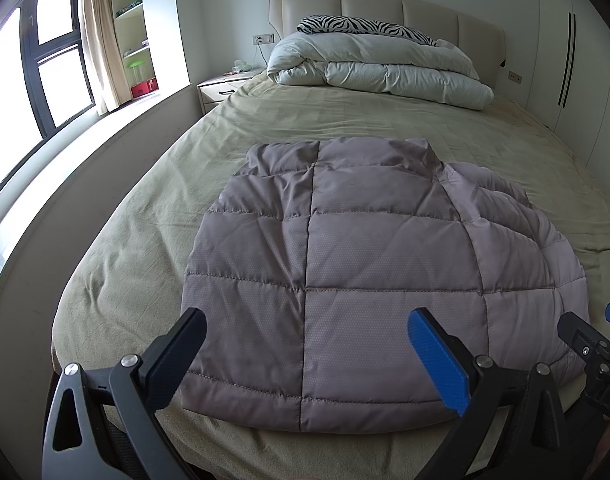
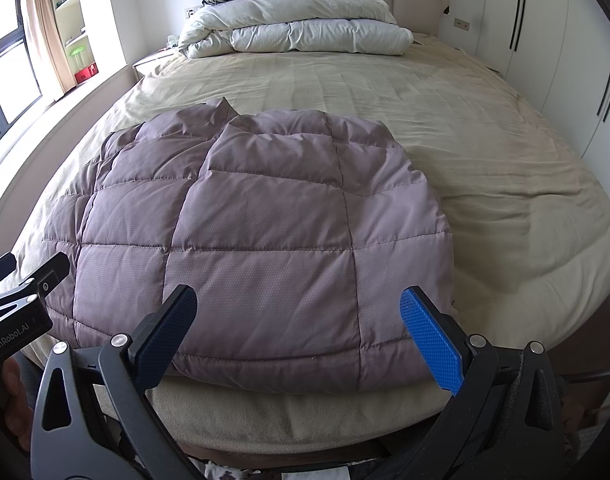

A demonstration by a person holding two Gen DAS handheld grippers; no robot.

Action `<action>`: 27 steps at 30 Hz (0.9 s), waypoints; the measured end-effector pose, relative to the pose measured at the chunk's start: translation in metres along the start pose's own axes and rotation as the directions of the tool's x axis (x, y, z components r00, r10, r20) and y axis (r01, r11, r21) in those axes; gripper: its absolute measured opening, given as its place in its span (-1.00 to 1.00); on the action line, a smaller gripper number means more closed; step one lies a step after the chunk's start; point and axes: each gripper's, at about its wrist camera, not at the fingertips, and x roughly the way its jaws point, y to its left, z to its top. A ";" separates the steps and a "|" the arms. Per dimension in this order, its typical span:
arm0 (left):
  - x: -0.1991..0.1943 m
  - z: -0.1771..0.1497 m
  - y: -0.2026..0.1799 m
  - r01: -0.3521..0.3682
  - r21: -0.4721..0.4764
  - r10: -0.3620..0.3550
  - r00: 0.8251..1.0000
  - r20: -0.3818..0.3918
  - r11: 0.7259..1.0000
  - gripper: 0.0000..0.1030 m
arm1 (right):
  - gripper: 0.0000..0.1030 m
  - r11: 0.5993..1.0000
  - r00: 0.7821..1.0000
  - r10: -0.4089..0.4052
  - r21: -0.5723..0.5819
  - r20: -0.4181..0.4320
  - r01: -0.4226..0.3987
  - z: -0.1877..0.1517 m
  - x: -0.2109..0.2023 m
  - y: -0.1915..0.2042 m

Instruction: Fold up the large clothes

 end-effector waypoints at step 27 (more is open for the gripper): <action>0.000 0.000 0.000 0.000 0.001 0.000 1.000 -0.001 1.000 1.00 | 1.00 1.000 1.000 0.004 0.001 -0.004 -0.004 -0.003 0.001 0.000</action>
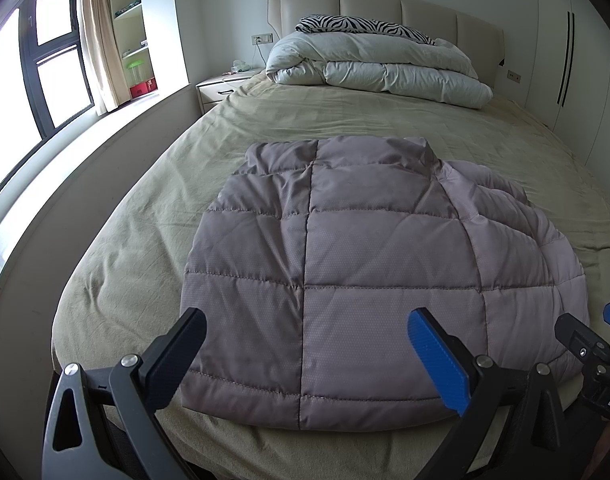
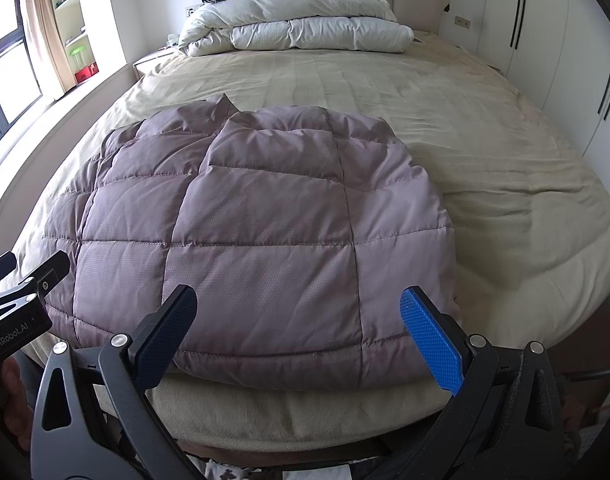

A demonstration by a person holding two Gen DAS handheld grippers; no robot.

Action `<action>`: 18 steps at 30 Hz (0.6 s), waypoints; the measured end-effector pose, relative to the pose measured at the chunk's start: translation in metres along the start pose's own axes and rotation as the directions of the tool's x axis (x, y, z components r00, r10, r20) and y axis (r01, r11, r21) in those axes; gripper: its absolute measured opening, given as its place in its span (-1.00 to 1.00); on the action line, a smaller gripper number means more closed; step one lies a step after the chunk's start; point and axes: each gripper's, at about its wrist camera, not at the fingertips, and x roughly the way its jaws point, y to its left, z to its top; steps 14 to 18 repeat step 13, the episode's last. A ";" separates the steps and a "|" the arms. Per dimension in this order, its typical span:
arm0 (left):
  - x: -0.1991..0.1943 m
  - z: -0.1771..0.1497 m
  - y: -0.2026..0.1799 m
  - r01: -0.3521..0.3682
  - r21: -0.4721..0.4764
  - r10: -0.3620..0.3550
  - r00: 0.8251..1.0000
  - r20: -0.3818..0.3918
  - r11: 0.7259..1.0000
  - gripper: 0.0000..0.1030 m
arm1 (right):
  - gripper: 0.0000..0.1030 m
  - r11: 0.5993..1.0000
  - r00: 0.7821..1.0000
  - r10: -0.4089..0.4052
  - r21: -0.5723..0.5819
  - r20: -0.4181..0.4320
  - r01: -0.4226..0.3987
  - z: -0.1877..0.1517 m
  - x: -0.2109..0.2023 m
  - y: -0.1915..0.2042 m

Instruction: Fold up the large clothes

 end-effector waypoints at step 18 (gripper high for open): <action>0.001 -0.003 0.000 0.004 0.005 -0.004 1.000 0.007 1.000 1.00 | 1.00 1.000 1.000 0.001 -0.001 -0.004 -0.001 -0.005 0.002 0.000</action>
